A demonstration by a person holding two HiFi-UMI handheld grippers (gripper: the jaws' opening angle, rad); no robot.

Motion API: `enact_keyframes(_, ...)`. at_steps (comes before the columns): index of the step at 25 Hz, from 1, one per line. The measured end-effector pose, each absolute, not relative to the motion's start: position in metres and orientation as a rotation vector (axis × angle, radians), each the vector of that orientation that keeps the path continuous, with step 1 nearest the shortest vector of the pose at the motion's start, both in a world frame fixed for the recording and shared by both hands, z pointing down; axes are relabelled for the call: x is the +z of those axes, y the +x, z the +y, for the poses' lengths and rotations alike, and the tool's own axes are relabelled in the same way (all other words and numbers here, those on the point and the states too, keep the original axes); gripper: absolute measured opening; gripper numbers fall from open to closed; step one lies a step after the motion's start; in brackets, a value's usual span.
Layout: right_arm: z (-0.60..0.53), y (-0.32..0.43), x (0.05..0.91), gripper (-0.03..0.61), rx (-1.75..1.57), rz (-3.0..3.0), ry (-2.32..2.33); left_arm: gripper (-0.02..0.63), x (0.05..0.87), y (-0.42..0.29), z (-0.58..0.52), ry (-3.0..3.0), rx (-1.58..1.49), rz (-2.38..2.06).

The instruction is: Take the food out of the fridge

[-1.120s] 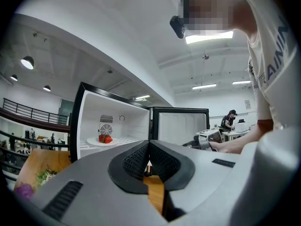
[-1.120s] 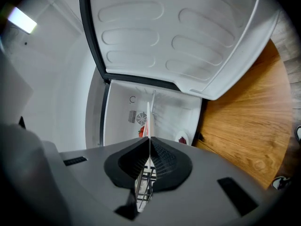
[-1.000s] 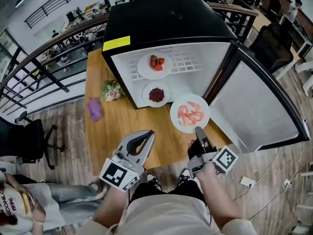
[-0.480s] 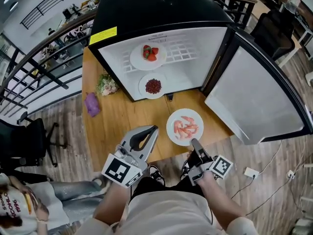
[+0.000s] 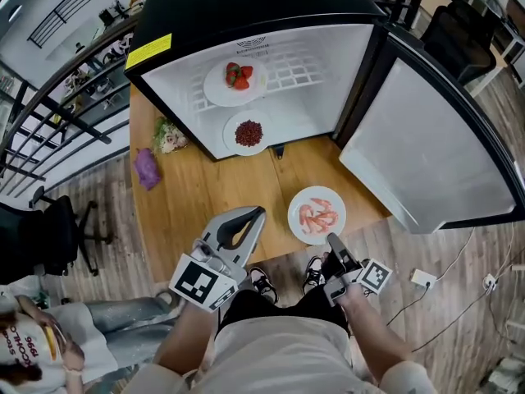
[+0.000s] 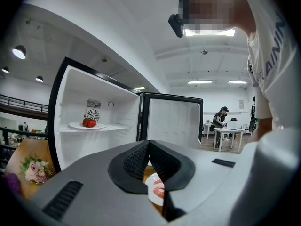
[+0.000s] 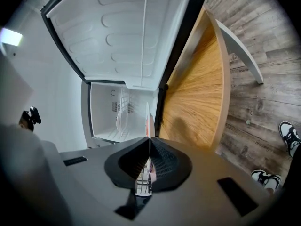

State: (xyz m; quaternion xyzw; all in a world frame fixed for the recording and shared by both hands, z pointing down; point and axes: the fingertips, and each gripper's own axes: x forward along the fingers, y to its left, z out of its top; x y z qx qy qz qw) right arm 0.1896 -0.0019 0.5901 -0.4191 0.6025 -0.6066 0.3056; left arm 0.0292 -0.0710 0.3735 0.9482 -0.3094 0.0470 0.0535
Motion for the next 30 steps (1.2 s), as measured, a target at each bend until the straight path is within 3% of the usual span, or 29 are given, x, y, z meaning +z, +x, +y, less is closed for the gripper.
enact_keyframes(30,0.028,0.222,0.673,0.026,-1.724,1.471,-1.219,0.008,0.388,0.044,-0.066,2.86,0.173,-0.915)
